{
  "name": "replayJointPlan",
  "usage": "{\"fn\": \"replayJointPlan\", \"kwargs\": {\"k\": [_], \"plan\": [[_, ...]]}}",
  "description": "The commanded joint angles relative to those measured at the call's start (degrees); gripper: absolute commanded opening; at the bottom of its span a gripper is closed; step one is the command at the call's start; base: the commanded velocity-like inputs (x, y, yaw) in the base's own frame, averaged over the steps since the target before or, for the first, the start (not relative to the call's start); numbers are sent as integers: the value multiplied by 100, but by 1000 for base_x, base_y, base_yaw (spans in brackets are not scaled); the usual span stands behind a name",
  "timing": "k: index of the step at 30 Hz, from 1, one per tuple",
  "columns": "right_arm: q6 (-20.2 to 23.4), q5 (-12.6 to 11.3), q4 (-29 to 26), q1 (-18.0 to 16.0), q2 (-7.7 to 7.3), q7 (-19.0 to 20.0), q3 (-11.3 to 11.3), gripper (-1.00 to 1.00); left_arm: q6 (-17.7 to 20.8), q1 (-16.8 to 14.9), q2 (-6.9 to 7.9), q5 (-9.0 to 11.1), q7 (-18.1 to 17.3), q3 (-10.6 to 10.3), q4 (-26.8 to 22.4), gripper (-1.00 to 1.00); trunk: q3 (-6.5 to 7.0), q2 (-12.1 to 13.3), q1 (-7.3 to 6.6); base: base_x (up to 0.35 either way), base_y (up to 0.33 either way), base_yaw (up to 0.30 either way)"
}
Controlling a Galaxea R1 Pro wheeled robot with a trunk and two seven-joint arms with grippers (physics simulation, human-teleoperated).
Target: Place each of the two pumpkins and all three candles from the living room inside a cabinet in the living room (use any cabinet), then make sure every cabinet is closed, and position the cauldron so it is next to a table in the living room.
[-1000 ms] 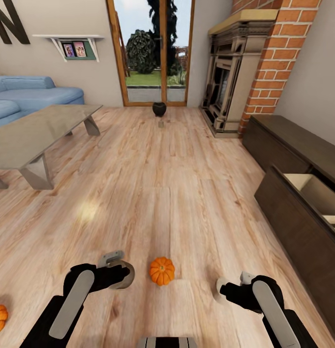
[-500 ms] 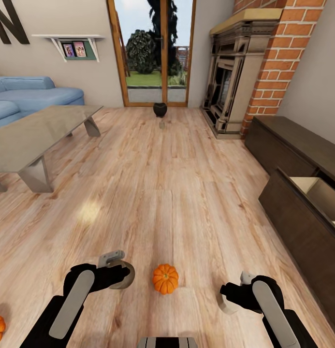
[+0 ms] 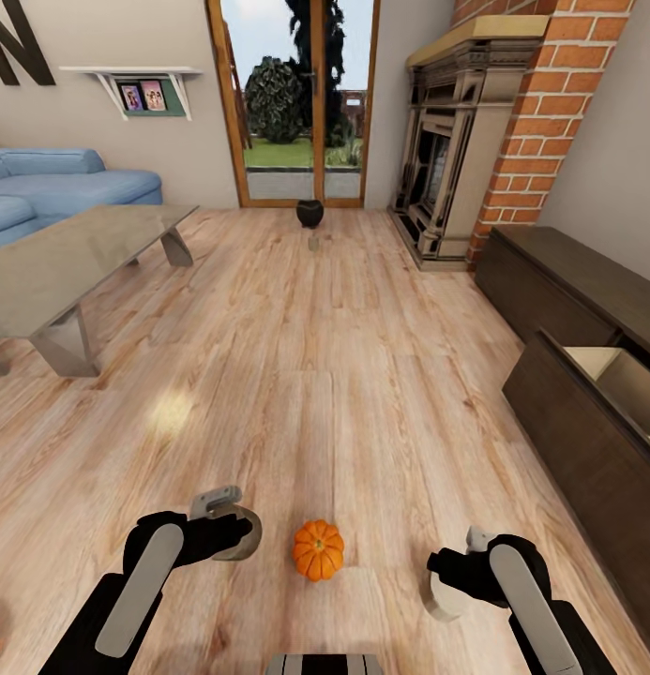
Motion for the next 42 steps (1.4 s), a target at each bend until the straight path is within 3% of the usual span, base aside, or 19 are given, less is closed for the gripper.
{"fn": "replayJointPlan", "kwargs": {"k": [1,24,37,42], "plan": [[14,-50,-5,-4,-5,-60,10,100,7,-4,4,50,59,-10,-5,-100,-5,-2,-1,118,-14,0],[14,-41,7,-4,-5,-60,10,100,0,-4,4,50,59,-10,-12,-100,-5,-2,-1,56,-4,0],[-11,-46,80,-4,-9,-74,11,100,-2,-1,21,52,59,26,-64,-100,-293,-19,33,0,0,0],[-12,-41,121,-4,-9,-88,10,100,5,-10,62,58,59,180,-286,-100,-403,-26,46,0,0,0]]}}
